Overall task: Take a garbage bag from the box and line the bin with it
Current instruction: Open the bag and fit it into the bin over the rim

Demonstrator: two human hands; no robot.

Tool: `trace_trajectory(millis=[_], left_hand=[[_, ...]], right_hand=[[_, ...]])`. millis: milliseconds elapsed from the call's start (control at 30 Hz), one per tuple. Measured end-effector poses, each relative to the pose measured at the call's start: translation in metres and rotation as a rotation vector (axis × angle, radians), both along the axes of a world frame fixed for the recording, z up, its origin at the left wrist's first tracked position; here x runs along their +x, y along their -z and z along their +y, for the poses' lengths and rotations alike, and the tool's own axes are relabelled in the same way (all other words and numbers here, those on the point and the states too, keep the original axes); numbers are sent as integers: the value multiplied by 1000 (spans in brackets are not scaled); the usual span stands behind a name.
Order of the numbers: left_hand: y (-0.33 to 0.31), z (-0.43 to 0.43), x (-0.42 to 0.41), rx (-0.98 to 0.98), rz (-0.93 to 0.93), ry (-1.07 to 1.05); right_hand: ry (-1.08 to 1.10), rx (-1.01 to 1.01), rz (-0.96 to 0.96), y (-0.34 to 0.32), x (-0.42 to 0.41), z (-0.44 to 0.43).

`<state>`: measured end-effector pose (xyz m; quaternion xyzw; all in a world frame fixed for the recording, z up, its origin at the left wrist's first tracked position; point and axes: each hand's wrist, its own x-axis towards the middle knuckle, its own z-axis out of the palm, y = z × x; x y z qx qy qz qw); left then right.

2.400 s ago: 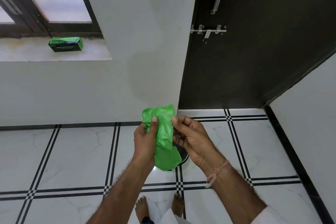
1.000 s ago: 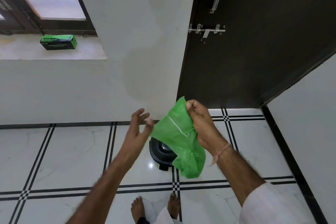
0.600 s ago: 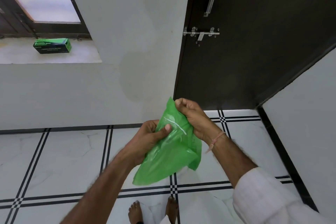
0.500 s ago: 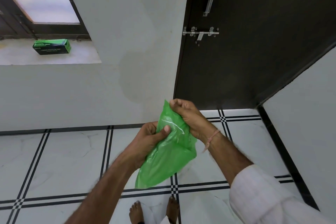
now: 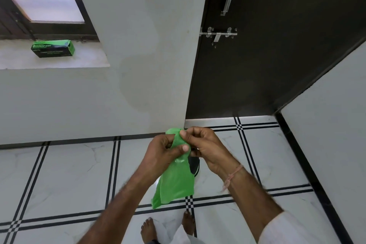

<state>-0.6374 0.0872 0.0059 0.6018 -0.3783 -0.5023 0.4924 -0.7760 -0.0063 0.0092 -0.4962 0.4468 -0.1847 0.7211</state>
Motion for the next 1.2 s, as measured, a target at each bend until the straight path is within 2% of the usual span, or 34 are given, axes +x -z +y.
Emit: trace_trajectory(millis=[167, 267, 433, 500, 633, 733, 833, 967, 1200], left_hand=[[5, 10, 14, 2, 103, -59], [6, 15, 23, 46, 143, -26], [8, 23, 34, 36, 233, -141], [9, 26, 39, 46, 262, -158], [13, 34, 47, 63, 306, -145], [14, 39, 53, 54, 351, -129], [17, 40, 58, 70, 488, -131], [22, 47, 65, 113, 527, -129], [30, 60, 82, 164, 664, -248]], right_hand=[[76, 24, 29, -3, 14, 8], [111, 49, 62, 3, 28, 15], [165, 74, -63, 8, 38, 39], [137, 99, -71, 10, 40, 47], [214, 160, -60, 12, 44, 52], [154, 148, -114, 12, 49, 58], [92, 67, -84, 11, 58, 71], [181, 72, -93, 12, 66, 79], [391, 244, -129, 13, 69, 87]])
